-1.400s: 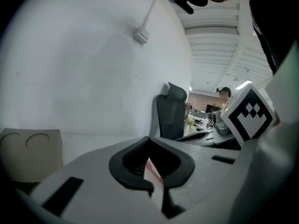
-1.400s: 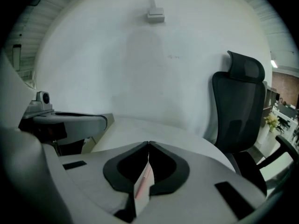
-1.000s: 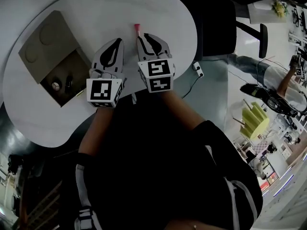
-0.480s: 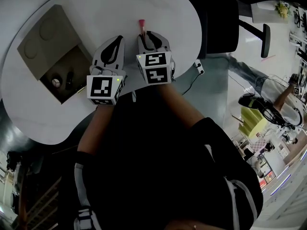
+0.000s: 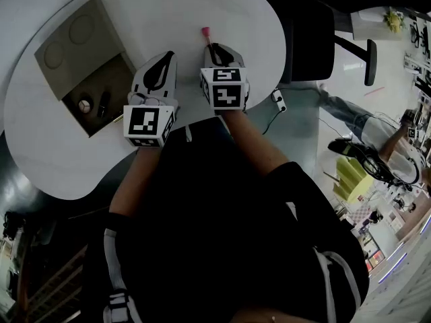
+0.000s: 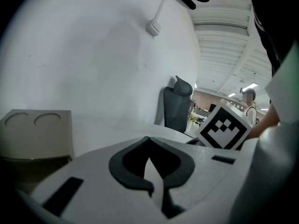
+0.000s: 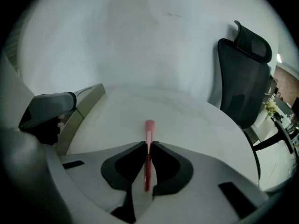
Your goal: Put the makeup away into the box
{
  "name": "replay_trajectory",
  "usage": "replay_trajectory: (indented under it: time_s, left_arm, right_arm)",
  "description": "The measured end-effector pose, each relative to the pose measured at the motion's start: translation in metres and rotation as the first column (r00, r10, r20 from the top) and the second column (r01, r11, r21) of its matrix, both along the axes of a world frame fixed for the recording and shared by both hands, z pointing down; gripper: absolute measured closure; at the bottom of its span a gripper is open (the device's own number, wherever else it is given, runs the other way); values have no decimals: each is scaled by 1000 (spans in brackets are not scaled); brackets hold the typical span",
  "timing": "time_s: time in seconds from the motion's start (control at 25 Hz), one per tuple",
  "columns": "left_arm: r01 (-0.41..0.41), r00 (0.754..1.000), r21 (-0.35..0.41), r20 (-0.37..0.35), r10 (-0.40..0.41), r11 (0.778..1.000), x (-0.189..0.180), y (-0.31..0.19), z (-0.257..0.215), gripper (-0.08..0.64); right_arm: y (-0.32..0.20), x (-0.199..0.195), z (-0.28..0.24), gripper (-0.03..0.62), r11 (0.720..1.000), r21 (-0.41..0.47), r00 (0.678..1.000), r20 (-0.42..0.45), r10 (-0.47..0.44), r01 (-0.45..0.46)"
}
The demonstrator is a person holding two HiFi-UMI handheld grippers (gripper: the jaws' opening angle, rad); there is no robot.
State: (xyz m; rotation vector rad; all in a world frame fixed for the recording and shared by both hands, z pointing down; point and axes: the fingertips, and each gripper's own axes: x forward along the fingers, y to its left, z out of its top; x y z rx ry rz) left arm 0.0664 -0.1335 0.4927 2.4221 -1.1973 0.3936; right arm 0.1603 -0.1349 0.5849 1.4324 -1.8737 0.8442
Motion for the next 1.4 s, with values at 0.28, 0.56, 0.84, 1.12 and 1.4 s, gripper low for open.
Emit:
replay_trajectory:
  time_s: [0.28, 0.56, 0.84, 1.12, 1.4]
  left_arm:
    - [41, 999, 48, -11, -41, 998, -18, 11, -28, 554]
    - [114, 993, 95, -20, -112, 989, -46, 26, -55, 552]
    - [193, 981, 136, -20, -192, 972, -84, 37, -73, 554]
    - [287, 957, 145, -7, -289, 947, -136, 57, -83, 552]
    - [372, 926, 136, 17, -378, 918, -174, 72, -78, 554]
  right_arm:
    - [6, -13, -40, 529, 997, 71, 1000, 21, -7, 5]
    - [12, -44, -92, 531, 985, 168, 997, 60, -50, 40]
    - [16, -84, -122, 531, 972, 219, 988, 110, -107, 81]
    - [29, -146, -132, 531, 957, 231, 968, 137, -212, 177]
    - [38, -191, -123, 530, 942, 212, 942, 161, -295, 259]
